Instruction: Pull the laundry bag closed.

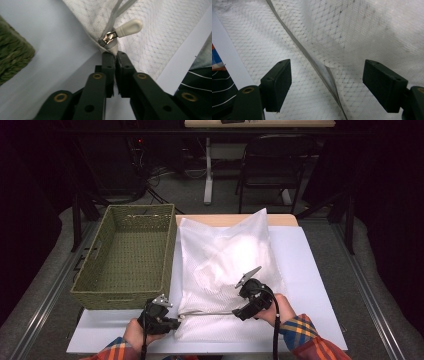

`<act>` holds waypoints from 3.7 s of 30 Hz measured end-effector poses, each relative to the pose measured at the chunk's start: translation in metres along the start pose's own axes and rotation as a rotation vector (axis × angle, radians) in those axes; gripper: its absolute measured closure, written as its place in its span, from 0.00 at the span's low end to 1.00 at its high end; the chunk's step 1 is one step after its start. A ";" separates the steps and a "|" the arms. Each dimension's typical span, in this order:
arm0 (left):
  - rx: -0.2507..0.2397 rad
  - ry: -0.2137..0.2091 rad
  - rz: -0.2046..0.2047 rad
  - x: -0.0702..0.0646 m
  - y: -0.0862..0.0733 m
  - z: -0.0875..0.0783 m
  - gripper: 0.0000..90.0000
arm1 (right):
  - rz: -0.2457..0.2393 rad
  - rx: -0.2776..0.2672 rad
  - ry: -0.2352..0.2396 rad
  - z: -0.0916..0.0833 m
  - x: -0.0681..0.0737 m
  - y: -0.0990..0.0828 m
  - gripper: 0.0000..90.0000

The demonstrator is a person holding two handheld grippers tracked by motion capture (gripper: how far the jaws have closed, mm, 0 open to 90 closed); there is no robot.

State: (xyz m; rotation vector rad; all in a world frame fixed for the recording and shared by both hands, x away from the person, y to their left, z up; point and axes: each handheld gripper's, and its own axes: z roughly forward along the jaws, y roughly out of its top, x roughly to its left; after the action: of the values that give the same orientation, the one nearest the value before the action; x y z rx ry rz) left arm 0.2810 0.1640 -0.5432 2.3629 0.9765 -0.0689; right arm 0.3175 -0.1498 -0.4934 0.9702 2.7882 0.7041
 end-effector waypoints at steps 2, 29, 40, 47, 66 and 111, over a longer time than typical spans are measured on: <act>-0.003 -0.005 0.007 -0.002 0.001 0.001 0.98 | -0.011 0.007 0.002 0.001 0.000 0.001 0.26; -0.064 -0.068 0.040 -0.012 0.012 -0.019 0.43 | -0.032 0.025 0.016 0.005 0.004 0.002 0.26; -0.093 0.003 -0.049 0.003 0.018 -0.020 0.50 | -0.048 0.013 0.039 0.007 0.006 0.004 0.26; -0.120 0.045 -0.067 0.008 0.019 -0.014 0.72 | -0.058 0.005 0.060 0.006 0.010 0.005 0.27; -0.076 0.058 -0.054 0.002 0.014 0.001 0.94 | -0.105 -0.005 0.094 0.008 0.022 0.008 0.32; -0.246 -0.067 -0.103 -0.007 0.020 -0.007 0.92 | -0.146 -0.068 0.197 0.026 0.069 0.028 0.54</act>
State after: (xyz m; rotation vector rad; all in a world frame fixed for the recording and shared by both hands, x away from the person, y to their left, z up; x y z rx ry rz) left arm 0.2882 0.1521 -0.5255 2.0740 1.0135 -0.0633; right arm 0.2857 -0.0780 -0.5002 0.7125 2.9413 0.9111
